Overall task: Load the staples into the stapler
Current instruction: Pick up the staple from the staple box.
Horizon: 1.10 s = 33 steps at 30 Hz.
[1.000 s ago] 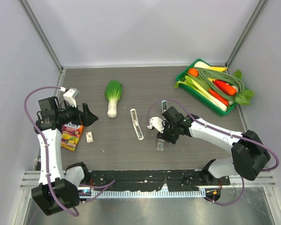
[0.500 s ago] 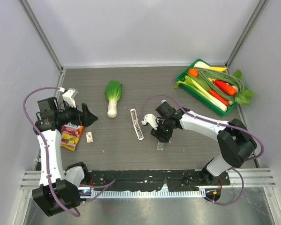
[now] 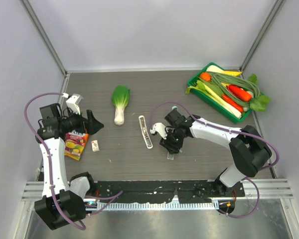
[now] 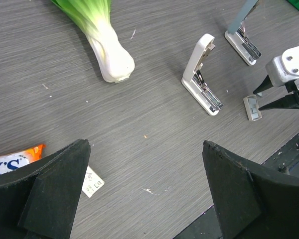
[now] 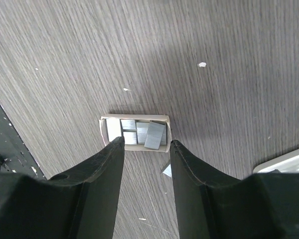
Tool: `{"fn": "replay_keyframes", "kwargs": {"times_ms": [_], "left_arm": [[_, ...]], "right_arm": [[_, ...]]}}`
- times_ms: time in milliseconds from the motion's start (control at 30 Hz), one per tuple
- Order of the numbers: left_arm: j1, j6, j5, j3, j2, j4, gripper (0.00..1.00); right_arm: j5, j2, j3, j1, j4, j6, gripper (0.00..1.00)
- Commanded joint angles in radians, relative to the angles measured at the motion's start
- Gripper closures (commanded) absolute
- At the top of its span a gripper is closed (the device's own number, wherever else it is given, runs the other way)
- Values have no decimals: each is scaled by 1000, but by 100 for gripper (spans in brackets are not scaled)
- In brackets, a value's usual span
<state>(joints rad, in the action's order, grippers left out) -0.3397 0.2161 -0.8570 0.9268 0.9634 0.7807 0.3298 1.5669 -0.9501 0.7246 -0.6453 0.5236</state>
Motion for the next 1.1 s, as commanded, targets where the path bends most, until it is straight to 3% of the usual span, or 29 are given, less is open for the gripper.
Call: {"fn": "replay_keyframes", "kwargs": {"times_ms": [0, 1067], "left_arm": [[-13, 6, -28, -2, -14, -23, 1], [-21, 9, -36, -2, -11, -18, 1]], "right_arm": [[34, -22, -16, 13, -7, 1, 54], [-55, 54, 4, 32, 41, -13, 66]]}}
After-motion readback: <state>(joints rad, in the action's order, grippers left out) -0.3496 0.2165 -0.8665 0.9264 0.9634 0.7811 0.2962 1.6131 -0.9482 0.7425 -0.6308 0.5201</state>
